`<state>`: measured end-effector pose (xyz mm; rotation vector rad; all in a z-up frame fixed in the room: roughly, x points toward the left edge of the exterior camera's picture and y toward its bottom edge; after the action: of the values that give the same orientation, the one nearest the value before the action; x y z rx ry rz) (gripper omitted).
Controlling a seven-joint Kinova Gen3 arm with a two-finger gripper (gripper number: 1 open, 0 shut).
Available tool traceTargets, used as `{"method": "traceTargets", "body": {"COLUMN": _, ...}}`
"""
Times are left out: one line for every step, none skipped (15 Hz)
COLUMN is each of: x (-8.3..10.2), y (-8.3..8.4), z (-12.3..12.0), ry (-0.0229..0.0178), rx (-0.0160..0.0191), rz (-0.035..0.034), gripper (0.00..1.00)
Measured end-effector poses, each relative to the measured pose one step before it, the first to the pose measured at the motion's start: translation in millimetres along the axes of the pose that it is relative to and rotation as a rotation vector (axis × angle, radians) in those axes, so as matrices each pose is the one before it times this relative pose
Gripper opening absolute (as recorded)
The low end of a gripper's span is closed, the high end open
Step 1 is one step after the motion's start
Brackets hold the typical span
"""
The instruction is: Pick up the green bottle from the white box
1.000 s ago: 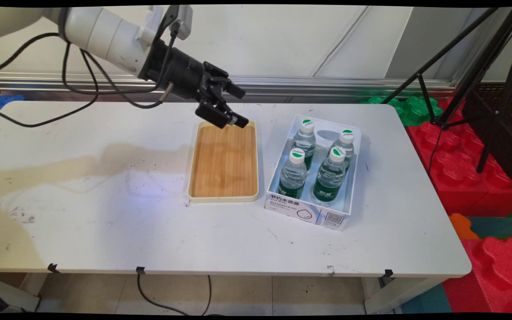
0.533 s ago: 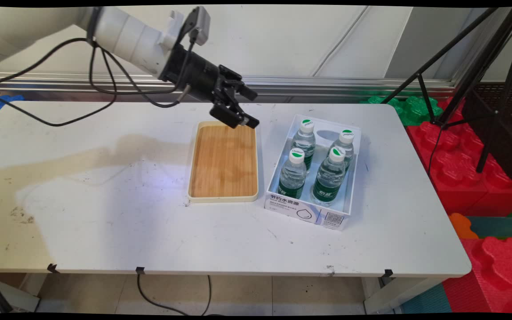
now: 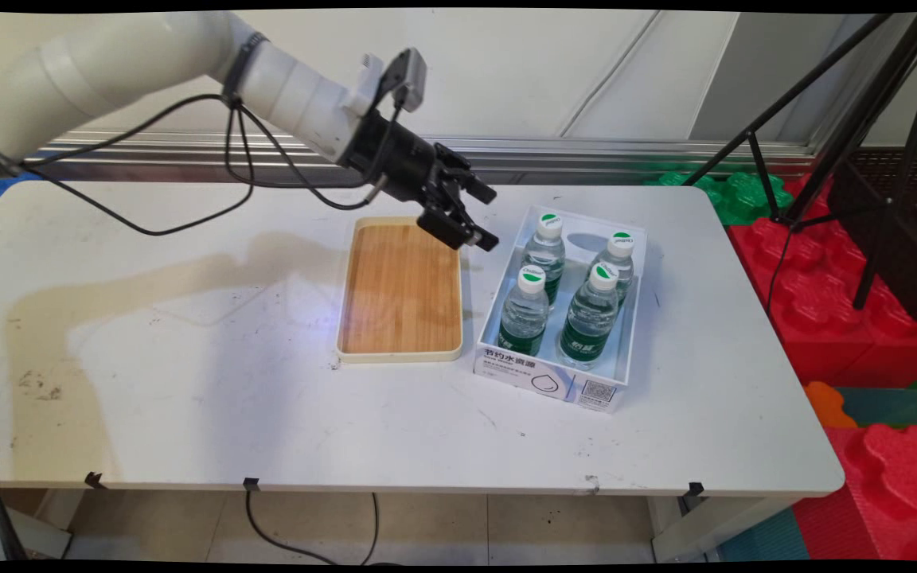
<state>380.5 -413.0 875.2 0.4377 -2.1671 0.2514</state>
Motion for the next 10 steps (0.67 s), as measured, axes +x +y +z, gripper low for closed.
{"method": "traceTargets", "body": {"x": -1.54, "y": -2.85, "z": 8.86, "ry": -0.00209, "rx": -0.00801, "rz": 0.00006, "gripper": 1.00}}
{"method": "traceTargets", "body": {"x": -1.36, "y": -2.85, "z": 8.88, "ry": -0.00222, "rx": -0.00598, "rz": 0.00071, "gripper": 1.00}}
{"method": "traceTargets", "body": {"x": -1.09, "y": -2.47, "z": 7.46, "ry": -0.00180, "rx": -0.00441, "rz": 0.00011, "gripper": 1.00}}
{"method": "traceTargets", "body": {"x": -0.45, "y": -1.60, "z": 5.18, "ry": -0.00035, "rx": -0.00309, "rz": -0.00001, "gripper": 1.00}}
{"method": "traceTargets", "body": {"x": -0.80, "y": -2.37, "z": 7.24, "ry": -0.00077, "rx": -0.00405, "rz": -0.00006, "gripper": 1.00}}
{"method": "traceTargets", "body": {"x": -0.64, "y": -2.64, "z": 8.08, "ry": -0.00016, "rx": -0.00454, "rz": 0.00011, "gripper": 1.00}}
{"method": "traceTargets", "body": {"x": -0.38, "y": -2.67, "z": 8.09, "ry": -0.00004, "rx": -0.00458, "rz": 0.00103, "gripper": 1.00}}
{"method": "traceTargets", "body": {"x": -0.29, "y": -2.06, "z": 6.20, "ry": -0.00040, "rx": -0.00346, "rz": 0.00082, "gripper": 1.00}}
{"method": "traceTargets", "body": {"x": -0.13, "y": -2.48, "z": 8.25, "ry": -0.00110, "rx": -0.00485, "rz": 0.00098, "gripper": 1.00}}
{"method": "traceTargets", "body": {"x": -0.72, "y": -2.16, "z": 6.78, "ry": -0.00212, "rx": -0.00275, "rz": 0.00011, "gripper": 1.00}}
